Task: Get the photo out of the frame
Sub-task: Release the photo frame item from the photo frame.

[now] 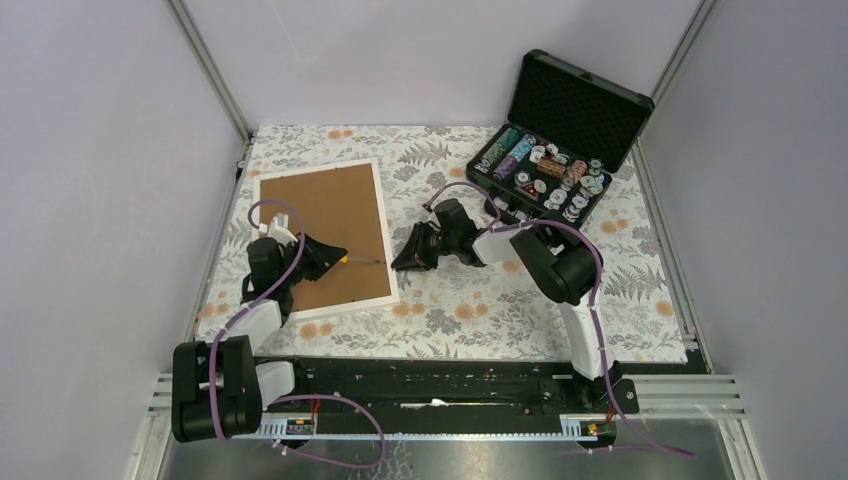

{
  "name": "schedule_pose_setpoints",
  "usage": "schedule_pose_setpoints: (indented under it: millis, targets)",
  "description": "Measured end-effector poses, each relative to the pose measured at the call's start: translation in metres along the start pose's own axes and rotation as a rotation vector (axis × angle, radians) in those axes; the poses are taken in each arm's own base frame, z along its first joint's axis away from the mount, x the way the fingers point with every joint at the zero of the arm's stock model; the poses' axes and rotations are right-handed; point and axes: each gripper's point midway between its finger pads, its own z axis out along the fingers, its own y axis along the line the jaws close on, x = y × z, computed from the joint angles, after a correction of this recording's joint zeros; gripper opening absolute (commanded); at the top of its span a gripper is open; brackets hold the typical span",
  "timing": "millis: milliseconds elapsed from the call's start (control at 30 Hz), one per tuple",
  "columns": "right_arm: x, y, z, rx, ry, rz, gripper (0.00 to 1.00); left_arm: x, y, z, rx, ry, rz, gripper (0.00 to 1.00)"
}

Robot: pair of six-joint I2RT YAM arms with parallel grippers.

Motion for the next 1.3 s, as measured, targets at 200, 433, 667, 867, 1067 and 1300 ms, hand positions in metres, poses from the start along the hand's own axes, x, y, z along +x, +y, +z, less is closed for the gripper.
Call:
schedule_pose_setpoints:
  millis: [200, 433, 667, 867, 1067, 1300]
  targets:
    - [0.0, 0.0, 0.0, 0.0, -0.001, -0.001, 0.35, 0.007, 0.005, 0.0, -0.005, 0.032, 0.004, 0.0]
    - [-0.001, 0.0, 0.001, 0.005, -0.014, -0.063, 0.47, 0.008, 0.003, 0.004, -0.004, 0.057, 0.022, 0.0]
    - [-0.001, -0.001, 0.003, 0.019, -0.016, -0.1, 0.37, 0.009, 0.0, 0.009, 0.001, 0.07, 0.058, 0.0]
    - [-0.002, -0.002, 0.003, 0.027, -0.018, -0.096, 0.3, 0.004, 0.001, 0.018, 0.01, 0.062, 0.066, 0.0]
    - [-0.001, -0.002, 0.003, 0.024, -0.015, -0.095, 0.23, 0.001, -0.003, 0.027, 0.029, 0.051, 0.097, 0.0]
    - [-0.001, -0.002, 0.004, 0.021, 0.003, -0.083, 0.19, -0.001, -0.009, 0.033, 0.037, 0.025, 0.138, 0.0]
